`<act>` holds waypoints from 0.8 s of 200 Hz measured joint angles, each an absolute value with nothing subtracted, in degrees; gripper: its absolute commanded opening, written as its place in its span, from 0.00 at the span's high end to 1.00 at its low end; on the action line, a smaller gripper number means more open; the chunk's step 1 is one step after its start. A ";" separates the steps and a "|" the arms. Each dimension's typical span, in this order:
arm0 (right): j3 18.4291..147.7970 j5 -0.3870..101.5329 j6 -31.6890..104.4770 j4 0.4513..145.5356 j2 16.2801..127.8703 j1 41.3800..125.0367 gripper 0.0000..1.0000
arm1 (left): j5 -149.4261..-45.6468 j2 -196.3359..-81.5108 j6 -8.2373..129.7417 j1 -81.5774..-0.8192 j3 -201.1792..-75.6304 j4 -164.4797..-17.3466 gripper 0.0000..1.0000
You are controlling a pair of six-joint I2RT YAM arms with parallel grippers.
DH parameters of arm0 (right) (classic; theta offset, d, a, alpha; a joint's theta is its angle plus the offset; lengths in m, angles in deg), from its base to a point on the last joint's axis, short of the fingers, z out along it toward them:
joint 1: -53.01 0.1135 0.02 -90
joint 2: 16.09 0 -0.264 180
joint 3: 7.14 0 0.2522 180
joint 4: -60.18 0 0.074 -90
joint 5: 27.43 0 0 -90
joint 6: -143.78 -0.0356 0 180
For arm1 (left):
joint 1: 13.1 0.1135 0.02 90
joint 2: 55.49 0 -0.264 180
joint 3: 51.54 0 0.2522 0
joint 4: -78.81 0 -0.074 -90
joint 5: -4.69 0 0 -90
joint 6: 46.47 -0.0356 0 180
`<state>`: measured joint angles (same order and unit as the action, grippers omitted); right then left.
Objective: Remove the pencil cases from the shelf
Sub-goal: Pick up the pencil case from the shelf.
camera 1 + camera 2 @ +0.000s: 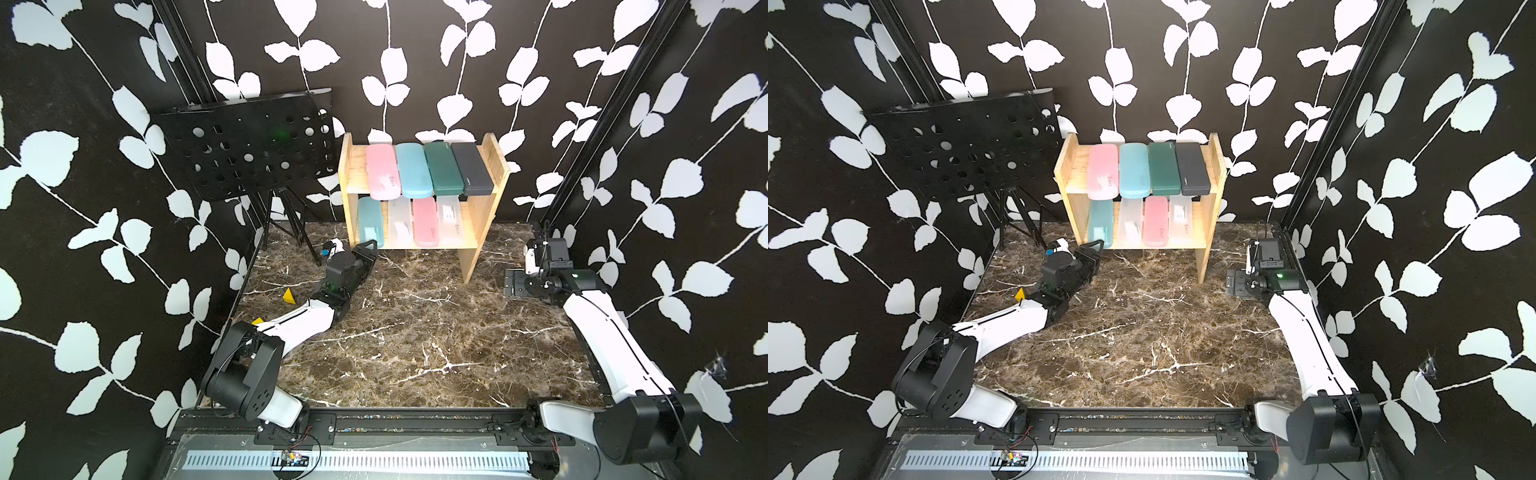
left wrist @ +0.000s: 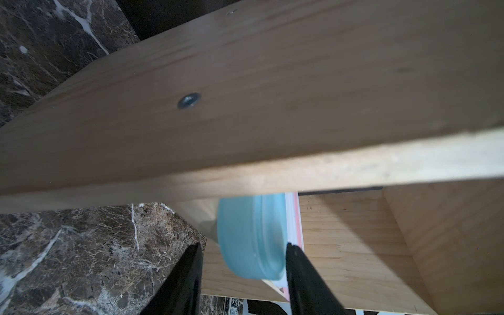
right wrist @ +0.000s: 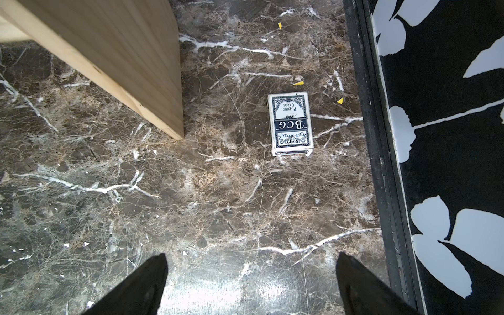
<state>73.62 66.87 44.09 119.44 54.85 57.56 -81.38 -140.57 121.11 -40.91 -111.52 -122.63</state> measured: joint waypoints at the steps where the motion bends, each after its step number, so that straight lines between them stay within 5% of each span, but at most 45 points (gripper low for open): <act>1: 73.62 66.84 44.09 119.46 54.85 57.56 0.01 | -81.38 -140.57 121.11 -40.91 -111.52 -122.63 0.54; 55: 73.62 66.87 44.19 119.64 54.85 57.59 0.01 | -81.38 -139.72 121.73 -40.93 -111.78 -122.50 0.73; 160: 73.62 66.82 44.37 119.75 54.80 57.59 0.01 | -81.38 -136.90 121.79 -40.91 -110.73 -121.15 0.77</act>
